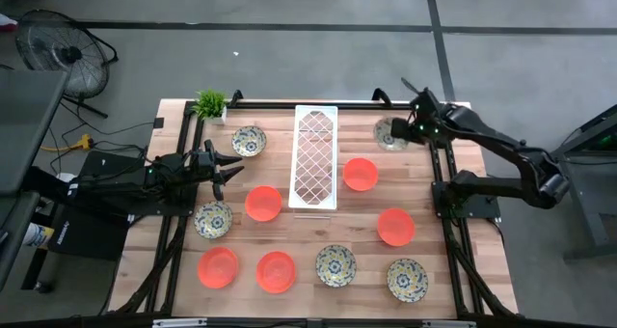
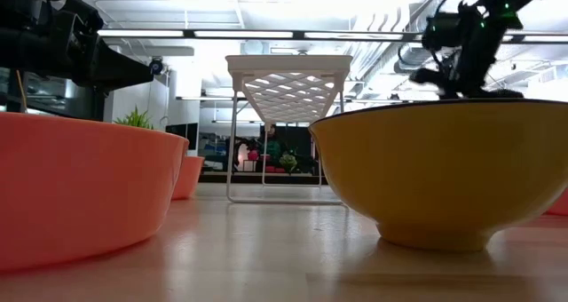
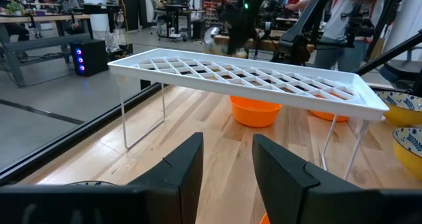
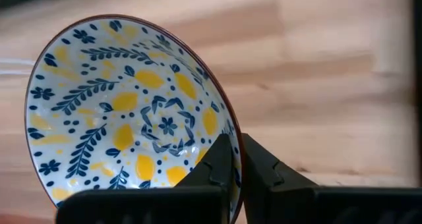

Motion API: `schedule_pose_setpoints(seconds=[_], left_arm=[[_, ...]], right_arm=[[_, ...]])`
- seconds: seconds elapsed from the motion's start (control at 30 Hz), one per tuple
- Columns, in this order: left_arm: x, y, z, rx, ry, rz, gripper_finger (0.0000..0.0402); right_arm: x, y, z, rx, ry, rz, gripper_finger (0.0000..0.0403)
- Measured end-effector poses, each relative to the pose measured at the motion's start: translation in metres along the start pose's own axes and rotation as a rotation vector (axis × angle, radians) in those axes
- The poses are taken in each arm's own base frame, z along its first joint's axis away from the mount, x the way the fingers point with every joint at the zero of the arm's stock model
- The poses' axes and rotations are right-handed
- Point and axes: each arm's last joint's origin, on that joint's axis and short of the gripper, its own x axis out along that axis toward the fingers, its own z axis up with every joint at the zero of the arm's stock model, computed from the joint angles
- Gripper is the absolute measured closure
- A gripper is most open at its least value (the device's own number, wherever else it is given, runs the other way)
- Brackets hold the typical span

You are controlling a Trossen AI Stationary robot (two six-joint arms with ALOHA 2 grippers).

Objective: Pick & Place Mini bowls
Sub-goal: Put the yellow bowl on the shelf

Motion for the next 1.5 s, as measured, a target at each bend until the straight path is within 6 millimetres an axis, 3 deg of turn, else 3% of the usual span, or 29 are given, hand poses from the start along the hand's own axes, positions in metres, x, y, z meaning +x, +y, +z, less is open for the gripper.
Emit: schedule_pose_setpoints(seconds=[0.4,0.6,0.77,1.03,1.27,1.5], left_arm=[[0.000,0.000,0.000,0.000,-0.001,0.000,0.0273],[0.000,0.000,0.000,0.000,0.000,0.000,0.0273],[0.000,0.000,0.000,0.000,0.000,0.000,0.0273],[0.000,0.000,0.000,0.000,0.000,0.000,0.0273],[0.000,0.000,0.000,0.000,0.000,0.000,0.0273],[0.000,0.000,0.000,0.000,-0.001,0.000,0.0273]], right_arm=[[-0.070,0.060,0.026,-0.120,-0.089,0.225,0.0401],[-0.078,0.108,0.039,-0.222,-0.053,0.257,0.0402],[-0.065,0.150,0.049,-0.308,0.033,0.261,0.0402],[-0.028,0.207,0.057,-0.442,0.195,0.235,0.0402],[0.002,0.237,0.053,-0.508,0.289,0.226,0.0402],[0.027,0.243,0.042,-0.535,0.373,0.183,0.0402]])
